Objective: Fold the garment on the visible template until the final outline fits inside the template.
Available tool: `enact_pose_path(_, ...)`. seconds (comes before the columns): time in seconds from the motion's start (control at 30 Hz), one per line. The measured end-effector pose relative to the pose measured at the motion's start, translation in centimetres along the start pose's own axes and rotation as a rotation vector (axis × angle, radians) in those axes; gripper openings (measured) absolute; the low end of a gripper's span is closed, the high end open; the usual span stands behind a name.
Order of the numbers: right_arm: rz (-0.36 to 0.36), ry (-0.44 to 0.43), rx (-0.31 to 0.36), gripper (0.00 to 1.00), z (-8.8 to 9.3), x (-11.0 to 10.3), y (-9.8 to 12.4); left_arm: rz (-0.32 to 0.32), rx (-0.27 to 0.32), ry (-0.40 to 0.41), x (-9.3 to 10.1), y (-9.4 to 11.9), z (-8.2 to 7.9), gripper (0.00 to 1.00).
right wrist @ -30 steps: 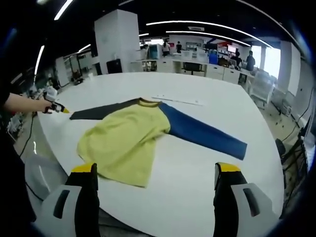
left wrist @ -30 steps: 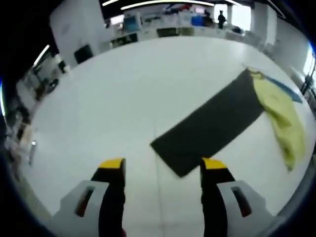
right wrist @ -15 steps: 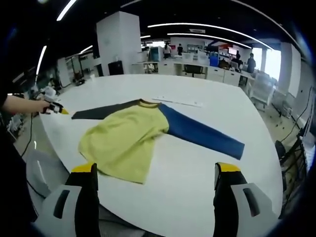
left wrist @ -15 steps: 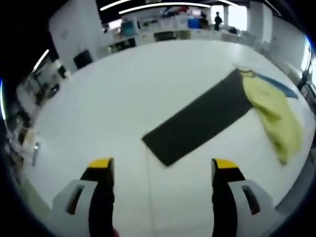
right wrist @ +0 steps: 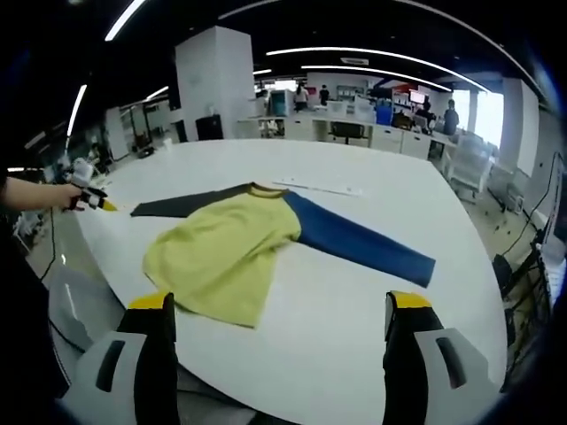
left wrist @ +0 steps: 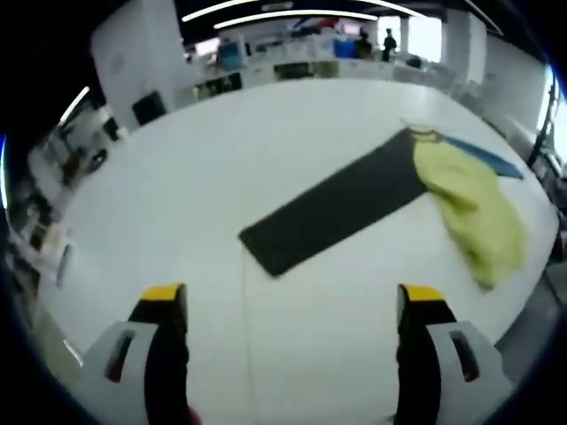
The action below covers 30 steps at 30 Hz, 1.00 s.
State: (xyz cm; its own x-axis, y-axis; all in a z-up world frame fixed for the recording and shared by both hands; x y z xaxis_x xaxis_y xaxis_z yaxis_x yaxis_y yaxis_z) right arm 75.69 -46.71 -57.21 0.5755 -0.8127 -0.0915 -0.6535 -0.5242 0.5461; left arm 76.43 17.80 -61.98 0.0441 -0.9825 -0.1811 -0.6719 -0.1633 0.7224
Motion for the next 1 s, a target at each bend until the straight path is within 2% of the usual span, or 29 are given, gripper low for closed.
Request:
enact_pose_path(0.3,-0.004,-0.012,0.003,0.98,0.6,0.0,0.2,0.103,0.027,-0.009,3.4,1.9,0.3,0.99)
enact_pose_path(0.57,-0.012,-0.014,-0.001,0.98,1.0,-0.2,0.2,0.197,0.085,-0.04,6.6,3.7,-0.5,0.99)
enact_pose_path(1.0,-0.028,-0.01,-0.016,0.98,1.6,-0.9,0.1,0.349,0.137,-0.111,12.0,6.1,-1.4,0.99)
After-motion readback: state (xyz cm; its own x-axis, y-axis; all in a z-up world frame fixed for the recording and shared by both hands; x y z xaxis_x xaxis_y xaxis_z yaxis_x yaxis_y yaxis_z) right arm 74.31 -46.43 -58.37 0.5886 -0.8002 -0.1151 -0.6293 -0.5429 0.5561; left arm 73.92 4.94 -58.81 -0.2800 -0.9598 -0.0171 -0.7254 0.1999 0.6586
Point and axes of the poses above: the point that each gripper's makers call its tool centre point, and the gripper's own axes: y roughly backward along the fingers, x roughly to its right, z roughly out of its underside, the point moved 7 cm from there along y, roughly backward along the fingers, and after that the axes turned 7 degrees about -z, right-handed, at the moved point
